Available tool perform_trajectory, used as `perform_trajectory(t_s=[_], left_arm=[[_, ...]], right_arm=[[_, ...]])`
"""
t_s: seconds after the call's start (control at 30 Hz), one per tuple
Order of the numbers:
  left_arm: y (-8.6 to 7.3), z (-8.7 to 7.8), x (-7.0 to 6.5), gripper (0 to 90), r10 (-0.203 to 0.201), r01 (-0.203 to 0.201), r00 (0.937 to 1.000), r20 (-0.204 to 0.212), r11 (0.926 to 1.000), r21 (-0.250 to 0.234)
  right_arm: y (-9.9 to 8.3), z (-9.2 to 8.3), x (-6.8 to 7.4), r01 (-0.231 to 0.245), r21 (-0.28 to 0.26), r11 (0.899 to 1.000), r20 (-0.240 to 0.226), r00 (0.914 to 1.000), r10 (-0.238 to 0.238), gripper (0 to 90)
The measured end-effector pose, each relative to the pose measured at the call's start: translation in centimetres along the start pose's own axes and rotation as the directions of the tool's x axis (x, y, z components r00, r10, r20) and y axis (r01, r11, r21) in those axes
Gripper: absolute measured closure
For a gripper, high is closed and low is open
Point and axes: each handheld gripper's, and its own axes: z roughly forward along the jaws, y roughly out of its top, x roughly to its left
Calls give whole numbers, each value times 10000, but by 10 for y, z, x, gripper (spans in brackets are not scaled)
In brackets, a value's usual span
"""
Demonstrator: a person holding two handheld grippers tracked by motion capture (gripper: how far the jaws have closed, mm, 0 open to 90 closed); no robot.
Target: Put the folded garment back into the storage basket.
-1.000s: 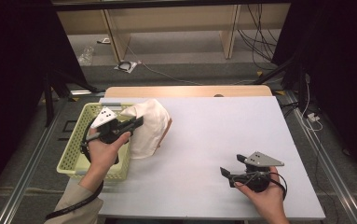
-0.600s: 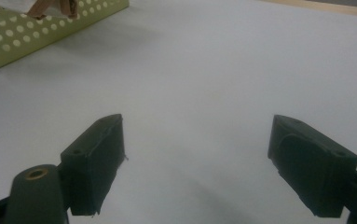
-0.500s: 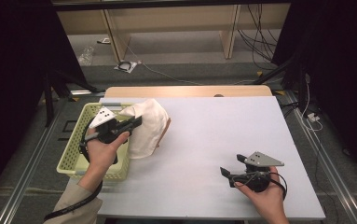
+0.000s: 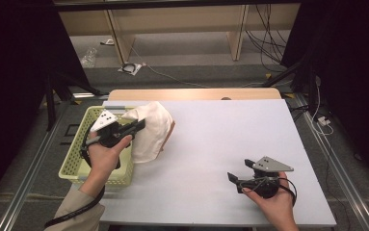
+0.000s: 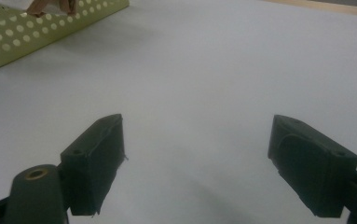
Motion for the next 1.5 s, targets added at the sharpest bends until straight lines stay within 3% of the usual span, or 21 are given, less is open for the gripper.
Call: perform_trajectory(t_s=[1.5], left_arm=[[6,-10,13,844,-228,221,9993,-283,9995,-240]], right_arm=[[0,0,0,12,12,10000,11,10000,-12,197]])
